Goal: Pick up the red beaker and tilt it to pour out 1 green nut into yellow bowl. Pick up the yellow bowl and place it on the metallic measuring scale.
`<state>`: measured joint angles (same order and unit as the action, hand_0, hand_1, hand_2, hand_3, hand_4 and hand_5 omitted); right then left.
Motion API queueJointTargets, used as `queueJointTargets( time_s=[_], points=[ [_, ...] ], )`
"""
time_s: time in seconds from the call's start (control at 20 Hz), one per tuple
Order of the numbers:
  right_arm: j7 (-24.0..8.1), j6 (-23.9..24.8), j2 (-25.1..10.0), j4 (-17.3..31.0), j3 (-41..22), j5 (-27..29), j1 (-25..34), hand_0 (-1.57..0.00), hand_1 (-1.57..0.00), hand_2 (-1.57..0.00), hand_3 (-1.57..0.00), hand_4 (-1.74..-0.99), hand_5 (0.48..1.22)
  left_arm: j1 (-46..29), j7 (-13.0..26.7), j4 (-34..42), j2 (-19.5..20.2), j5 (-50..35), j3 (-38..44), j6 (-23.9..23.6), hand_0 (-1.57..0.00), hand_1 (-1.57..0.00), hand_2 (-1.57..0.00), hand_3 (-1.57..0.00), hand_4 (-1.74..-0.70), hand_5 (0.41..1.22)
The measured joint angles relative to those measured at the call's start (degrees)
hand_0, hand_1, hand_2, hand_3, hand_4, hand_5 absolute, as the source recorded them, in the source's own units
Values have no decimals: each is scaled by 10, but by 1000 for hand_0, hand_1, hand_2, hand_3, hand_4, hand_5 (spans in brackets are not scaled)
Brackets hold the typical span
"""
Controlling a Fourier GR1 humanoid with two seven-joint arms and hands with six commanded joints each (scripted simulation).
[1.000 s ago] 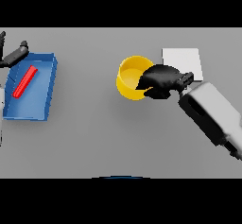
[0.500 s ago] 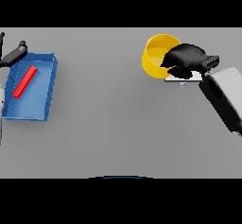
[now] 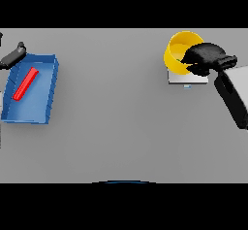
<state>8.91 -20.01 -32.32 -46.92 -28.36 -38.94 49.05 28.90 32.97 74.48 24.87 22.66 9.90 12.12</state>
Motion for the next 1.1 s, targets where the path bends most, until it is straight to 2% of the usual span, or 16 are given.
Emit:
queueJointTargets(
  time_s=[0.1, 0.2, 0.4, 0.45, 0.55, 0.6, 0.65, 0.75, 0.85, 1.0, 1.05, 1.1],
  points=[
    [9, 9, -2, 29, 4, 0, 11, -1510, -1368, -1451, -1530, -1730, 1221, -2, 13, 4, -2, 2, -2, 1, 1, 1, 1, 1, -838, 772],
    [5, 14, 1, 52, 0, -5, 15, -1482, -1314, -1403, -1545, -1730, 1221, -3, 15, 7, 0, -4, 3, 4, 1, 1, 1, 1, -846, 780],
    [13, 24, 6, 78, -8, -9, 17, -1392, -1205, -1322, -1560, -1730, 1221, 2, 16, -6, 4, 2, 1, 5, 1, 1, 1, 1, -839, 786],
    [10, 29, 9, 83, -9, -10, 13, -1397, -1205, -1316, -1562, -1730, 1221, -2, 14, -4, 7, 0, 3, 9, 1, 1, 1, 1, -838, 776],
    [19, 32, 13, 101, -5, -6, 21, -1417, -1230, -1402, -1536, -1728, 1221, 9, 9, -20, 4, 3, 2, 3, 1, 1, 1, 1, -840, 771],
    [17, 32, 18, 108, -3, -4, 28, -1404, -1181, -1293, -1543, -1670, 1221, 9, 5, -21, 3, 1, 2, 4, 1, 1, 1, 1, -841, 772],
    [22, 26, 15, 109, -1, -1, 30, -1410, -1150, -1182, -1387, -1644, 1221, 6, 1, -17, 4, 0, 2, 4, 1, 1, 1, 1, -843, 773],
    [12, 13, 15, 109, 2, 5, 25, -1194, -911, -905, -1101, -1600, 1090, 6, 3, -17, 2, 1, 1, 2, 1, 1, 1, 1, -845, 773],
    [6, 0, 16, 120, 7, 11, 31, -947, -687, -672, -879, -1564, 991, 10, 2, -19, 3, -3, 5, 4, 1, 1, 1, 1, -849, 767],
    [3, -14, 14, 115, 11, 18, 31, -581, -436, -457, -662, -1528, 899, 3, 7, -9, 0, 1, -1, 5, 1, 1, 1, 1, -846, 766],
    [-8, -17, 19, 115, 11, 19, 32, -465, -349, -395, -608, -1514, 881, 9, 19, -7, 2, -1, 2, 7, 1, 1, 1, 1, -852, 766],
    [-3, -19, 19, 123, 10, 17, 34, -372, -279, -345, -558, -1501, 865, 10, 9, -7, 0, 1, -1, 3, 1, 1, 1, 1, -854, 771]
  ],
)
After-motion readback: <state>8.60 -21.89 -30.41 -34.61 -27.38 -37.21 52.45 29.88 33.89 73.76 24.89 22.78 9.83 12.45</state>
